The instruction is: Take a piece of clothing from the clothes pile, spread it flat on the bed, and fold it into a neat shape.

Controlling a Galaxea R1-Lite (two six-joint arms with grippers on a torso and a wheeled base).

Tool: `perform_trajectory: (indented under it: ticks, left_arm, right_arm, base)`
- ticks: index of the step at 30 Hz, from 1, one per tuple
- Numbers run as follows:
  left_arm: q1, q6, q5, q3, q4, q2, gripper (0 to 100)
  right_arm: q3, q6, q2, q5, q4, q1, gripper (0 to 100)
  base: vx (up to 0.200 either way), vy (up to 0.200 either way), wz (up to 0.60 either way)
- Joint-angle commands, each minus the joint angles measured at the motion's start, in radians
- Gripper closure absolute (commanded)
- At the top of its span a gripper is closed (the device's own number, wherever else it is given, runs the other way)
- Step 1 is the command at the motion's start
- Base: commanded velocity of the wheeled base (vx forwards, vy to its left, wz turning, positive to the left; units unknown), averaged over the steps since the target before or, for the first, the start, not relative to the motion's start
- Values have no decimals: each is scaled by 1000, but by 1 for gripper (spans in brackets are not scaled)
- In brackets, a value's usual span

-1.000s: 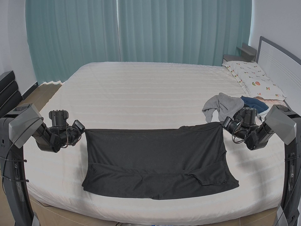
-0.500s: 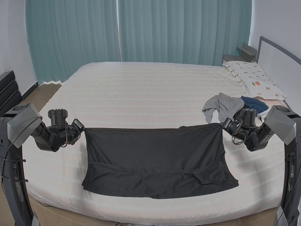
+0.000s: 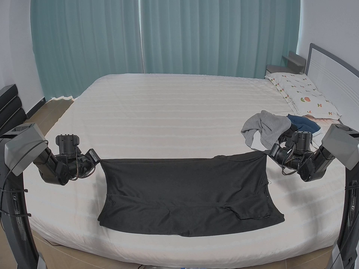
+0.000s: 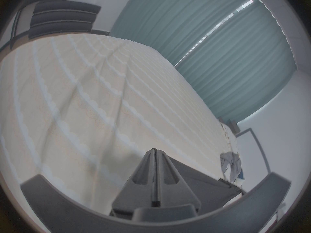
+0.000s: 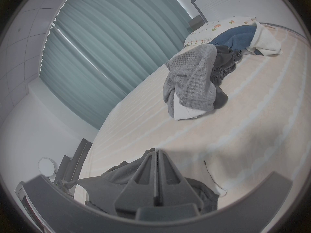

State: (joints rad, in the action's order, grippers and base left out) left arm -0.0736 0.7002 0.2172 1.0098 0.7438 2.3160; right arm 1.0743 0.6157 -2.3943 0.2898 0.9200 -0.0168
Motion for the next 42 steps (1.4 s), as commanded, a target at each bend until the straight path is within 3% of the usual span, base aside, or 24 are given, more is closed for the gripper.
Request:
perform_trajectory:
  ticks: [1,11,14,20,26,42]
  left_arm:
    - [3,-100,1,-77,0,-26,100]
    - [2,-355,8,-198,-1,-33,100]
    - [2,-372,8,-206,-1,-33,100]
    - [2,-444,8,-237,-8,-26,100]
    - [2,-535,10,-258,-90,-35,100]
    - [2,-576,8,-267,-135,-35,100]
  right_arm:
    - [-71,-11,47,32,-7,-9,100]
    - [-240,-149,60,75,-7,-23,100]
    - [-249,-162,58,78,-7,-23,100]
    - [-320,-292,26,78,2,-14,100]
    - [-330,-304,15,77,-6,-11,100]
    - [-347,-324,4,77,-23,-22,100]
  base:
    - [0,0,0]
    - [0,0,0]
    - [0,0,0]
    - [0,0,0]
    - [0,0,0]
    - [0,0,0]
